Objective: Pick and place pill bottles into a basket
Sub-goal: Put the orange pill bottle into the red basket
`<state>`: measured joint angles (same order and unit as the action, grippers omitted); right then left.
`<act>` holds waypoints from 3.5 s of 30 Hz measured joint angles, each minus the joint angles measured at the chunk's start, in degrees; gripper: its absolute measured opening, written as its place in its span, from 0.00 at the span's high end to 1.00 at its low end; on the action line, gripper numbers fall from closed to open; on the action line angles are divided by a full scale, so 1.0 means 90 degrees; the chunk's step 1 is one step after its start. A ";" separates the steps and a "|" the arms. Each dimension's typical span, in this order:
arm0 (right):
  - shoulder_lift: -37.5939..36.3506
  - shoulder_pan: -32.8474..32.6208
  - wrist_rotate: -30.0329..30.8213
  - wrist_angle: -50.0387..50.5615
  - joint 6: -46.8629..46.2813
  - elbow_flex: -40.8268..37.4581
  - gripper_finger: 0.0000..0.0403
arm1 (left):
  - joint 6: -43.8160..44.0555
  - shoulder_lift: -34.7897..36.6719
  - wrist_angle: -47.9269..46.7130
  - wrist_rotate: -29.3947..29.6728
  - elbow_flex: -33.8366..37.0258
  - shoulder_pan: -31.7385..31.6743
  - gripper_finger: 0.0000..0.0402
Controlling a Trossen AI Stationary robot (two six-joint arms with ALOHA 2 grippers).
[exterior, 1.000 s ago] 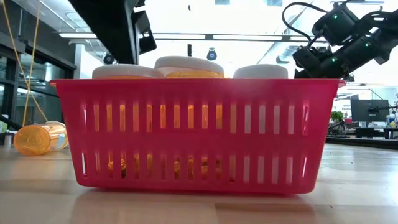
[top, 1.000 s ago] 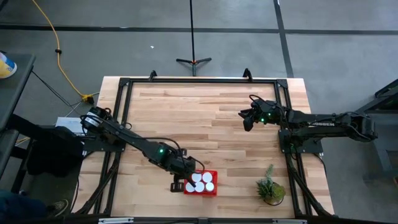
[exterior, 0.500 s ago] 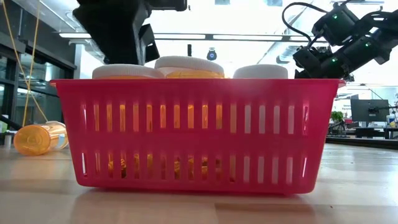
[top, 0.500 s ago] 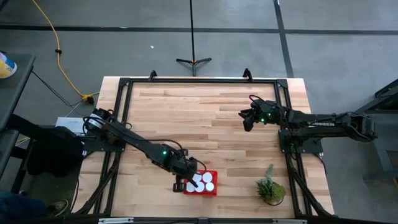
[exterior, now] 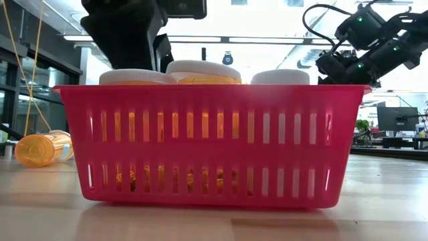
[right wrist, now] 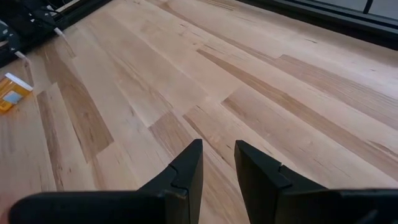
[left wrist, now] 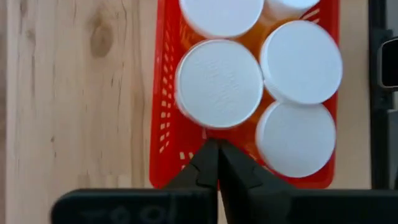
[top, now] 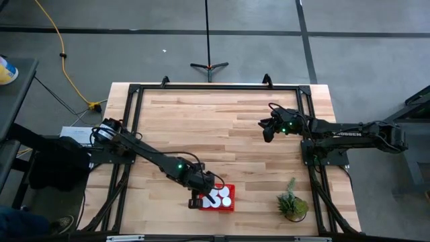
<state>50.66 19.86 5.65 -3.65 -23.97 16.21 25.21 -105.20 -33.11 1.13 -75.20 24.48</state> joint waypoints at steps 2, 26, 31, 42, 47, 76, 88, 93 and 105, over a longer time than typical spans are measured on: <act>-0.0001 0.0000 0.0000 0.0013 0.0000 0.0000 0.79 | -0.0008 -0.0001 0.0074 -0.0033 -0.0002 -0.0015 0.94; 0.0002 -0.0002 0.0024 0.0154 0.0002 0.0002 0.79 | -0.0170 -0.0336 0.0140 -0.0199 -0.0086 -0.0140 0.88; -0.0004 0.0000 0.0049 0.0176 0.0032 0.0002 0.79 | -0.0253 -0.0338 -0.0874 0.0120 -0.0515 -0.0140 0.66; -0.0004 0.0000 0.0049 0.0174 0.0100 0.0002 0.79 | -0.0147 -0.0309 -0.2688 0.0202 -0.1353 -0.0352 0.46; -0.0004 -0.0001 0.0029 0.0172 0.0100 0.0002 0.79 | 0.0228 0.0124 -0.3699 0.0134 -0.1350 -0.0643 0.48; -0.0004 0.0000 0.0019 0.0213 -0.0006 0.0002 0.79 | 0.5999 0.2600 -0.3549 0.0653 0.0938 -0.1388 0.50; -0.0004 0.0000 -0.0018 0.0237 0.0144 0.0002 0.79 | 0.6738 0.2520 -0.4171 0.0637 0.0936 -0.1515 0.21; -0.0005 0.0000 -0.0015 0.0241 0.0205 0.0002 0.79 | 0.7503 0.2491 -0.4618 0.0291 0.0938 -0.1420 0.22; -0.0006 0.0000 -0.0011 0.0295 0.0392 0.0002 0.79 | 0.8148 0.1998 -0.3213 -0.0391 0.1657 -0.1162 0.35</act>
<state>50.61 19.86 5.55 -0.99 -20.44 16.23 98.55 -87.22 -62.02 -2.39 -60.29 14.02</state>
